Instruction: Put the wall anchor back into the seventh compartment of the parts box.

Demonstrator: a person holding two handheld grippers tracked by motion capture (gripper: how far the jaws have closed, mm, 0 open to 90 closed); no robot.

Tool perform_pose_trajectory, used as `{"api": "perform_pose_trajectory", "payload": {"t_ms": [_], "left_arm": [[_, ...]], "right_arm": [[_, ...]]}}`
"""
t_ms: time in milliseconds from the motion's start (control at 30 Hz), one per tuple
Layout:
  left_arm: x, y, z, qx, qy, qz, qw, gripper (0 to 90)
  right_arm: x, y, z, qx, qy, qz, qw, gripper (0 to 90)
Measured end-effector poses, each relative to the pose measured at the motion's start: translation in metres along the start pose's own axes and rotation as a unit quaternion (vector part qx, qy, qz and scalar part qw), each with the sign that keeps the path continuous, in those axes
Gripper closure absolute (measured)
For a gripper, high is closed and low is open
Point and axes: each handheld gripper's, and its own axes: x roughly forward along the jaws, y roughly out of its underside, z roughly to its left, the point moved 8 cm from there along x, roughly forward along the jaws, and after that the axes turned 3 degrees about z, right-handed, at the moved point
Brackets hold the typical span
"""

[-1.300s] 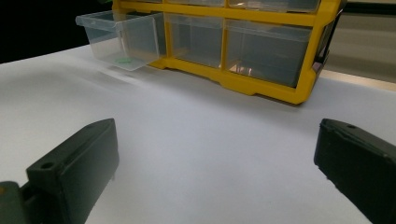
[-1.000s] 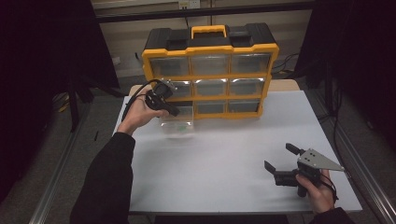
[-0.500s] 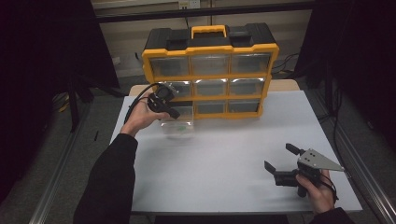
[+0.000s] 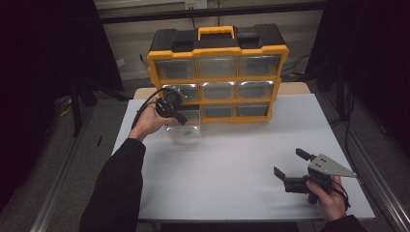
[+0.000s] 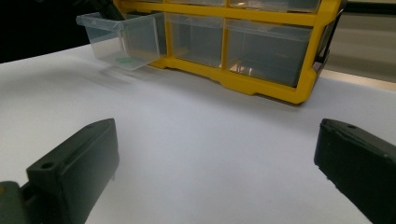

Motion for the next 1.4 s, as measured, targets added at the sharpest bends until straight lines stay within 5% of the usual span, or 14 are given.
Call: {"api": "perform_pose_trajectory", "payload": {"t_ms": [133,567,967,1200,1400], "left_arm": [[0.005,0.001,0.0,-0.011,-0.002,0.001,0.9999,84.3],[0.01,0.004,0.005,-0.002,-0.002,0.019,0.9998,84.2],[0.007,0.002,0.004,-0.025,0.003,0.002,0.9997,81.0],[-0.001,0.002,0.004,-0.015,-0.005,-0.002,0.9999,80.2],[-0.012,-0.004,-0.004,-0.048,0.011,-0.066,0.9966,75.8]], "right_arm": [[0.0,0.0,0.0,0.0,0.0,0.0,1.0,0.0],[0.0,0.0,0.0,0.0,0.001,0.001,1.0,0.0],[-0.001,0.0,0.0,-0.001,0.001,0.002,1.0,0.0],[0.0,0.0,-0.001,0.0,0.002,0.001,1.0,0.0],[-0.001,0.0,0.0,0.0,0.001,0.0,1.0,0.0]]}}
